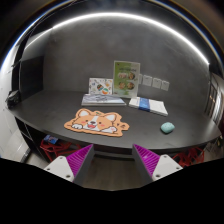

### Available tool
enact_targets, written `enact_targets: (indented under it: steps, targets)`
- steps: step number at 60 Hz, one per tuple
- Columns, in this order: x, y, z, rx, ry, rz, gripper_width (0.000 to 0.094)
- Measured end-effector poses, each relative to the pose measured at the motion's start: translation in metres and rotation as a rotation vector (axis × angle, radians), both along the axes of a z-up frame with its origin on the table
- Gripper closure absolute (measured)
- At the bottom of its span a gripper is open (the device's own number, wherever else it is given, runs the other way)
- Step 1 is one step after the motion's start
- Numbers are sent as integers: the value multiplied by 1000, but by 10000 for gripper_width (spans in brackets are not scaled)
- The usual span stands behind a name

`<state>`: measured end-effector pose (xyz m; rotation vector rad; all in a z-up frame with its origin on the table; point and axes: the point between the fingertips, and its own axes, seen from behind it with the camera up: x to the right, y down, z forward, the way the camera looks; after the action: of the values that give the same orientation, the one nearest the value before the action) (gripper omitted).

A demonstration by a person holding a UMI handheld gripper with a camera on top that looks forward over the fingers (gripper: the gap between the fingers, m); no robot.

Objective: Arrange mouse

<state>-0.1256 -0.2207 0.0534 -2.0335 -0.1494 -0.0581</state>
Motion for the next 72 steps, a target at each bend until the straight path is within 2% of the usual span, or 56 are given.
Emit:
enact_targets:
  steps: [19, 33, 44, 53, 72]
  targets:
    - [41, 18, -15, -23, 6, -26, 102]
    - [165, 78, -30, -29, 69, -138, 98]
    - [251, 130, -53, -73, 103, -172, 96]
    - [277, 163, -69, -114, 148, -150, 93]
    - [292, 229, -67, -118, 161, -124, 84]
